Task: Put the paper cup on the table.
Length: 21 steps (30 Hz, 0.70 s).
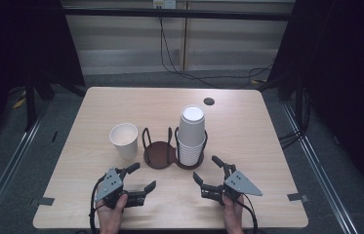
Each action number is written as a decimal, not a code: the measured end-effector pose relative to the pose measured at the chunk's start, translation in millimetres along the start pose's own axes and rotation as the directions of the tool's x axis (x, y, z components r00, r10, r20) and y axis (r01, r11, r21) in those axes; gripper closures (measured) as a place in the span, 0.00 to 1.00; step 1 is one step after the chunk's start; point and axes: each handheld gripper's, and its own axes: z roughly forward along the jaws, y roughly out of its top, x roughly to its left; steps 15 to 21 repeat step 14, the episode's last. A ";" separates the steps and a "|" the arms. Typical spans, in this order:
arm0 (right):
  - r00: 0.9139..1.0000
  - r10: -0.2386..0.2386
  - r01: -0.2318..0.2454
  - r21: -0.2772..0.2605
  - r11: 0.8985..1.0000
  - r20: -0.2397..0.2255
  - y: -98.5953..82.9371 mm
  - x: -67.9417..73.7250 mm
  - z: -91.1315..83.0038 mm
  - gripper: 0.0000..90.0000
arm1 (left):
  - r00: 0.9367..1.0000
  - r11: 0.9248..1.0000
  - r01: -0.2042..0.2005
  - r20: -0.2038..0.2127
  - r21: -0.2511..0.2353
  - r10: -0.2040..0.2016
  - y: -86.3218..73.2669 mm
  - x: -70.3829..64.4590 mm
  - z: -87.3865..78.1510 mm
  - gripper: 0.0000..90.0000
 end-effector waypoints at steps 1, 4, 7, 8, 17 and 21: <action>1.000 0.001 -0.001 0.000 1.000 0.000 0.0 0.1 0.0 0.16 | 1.000 1.000 0.019 0.018 0.008 -0.019 -3.9 0.3 1.9 0.18; 1.000 0.000 0.000 0.000 1.000 -0.001 0.0 -0.1 0.0 0.16 | 1.000 1.000 0.021 0.008 -0.013 -0.021 -4.3 -5.4 4.5 0.18; 1.000 0.000 0.000 0.000 1.000 -0.001 0.0 0.0 -0.1 0.15 | 0.999 0.999 -0.046 -0.020 -0.013 0.045 -4.5 -13.2 6.1 0.17; 1.000 0.000 0.000 0.000 1.000 -0.001 0.0 0.0 -0.1 0.15 | 0.998 0.998 -0.059 -0.019 -0.027 0.059 -5.1 -14.9 5.5 0.18; 1.000 0.000 0.000 0.000 1.000 0.003 -0.1 0.0 0.0 0.15 | 0.997 0.988 -0.071 -0.044 -0.140 0.065 -10.3 -15.5 -1.4 0.17; 1.000 0.000 0.000 0.000 1.000 0.003 -0.1 0.0 0.0 0.15 | 0.997 0.988 -0.071 -0.044 -0.140 0.065 -10.3 -15.5 -1.4 0.17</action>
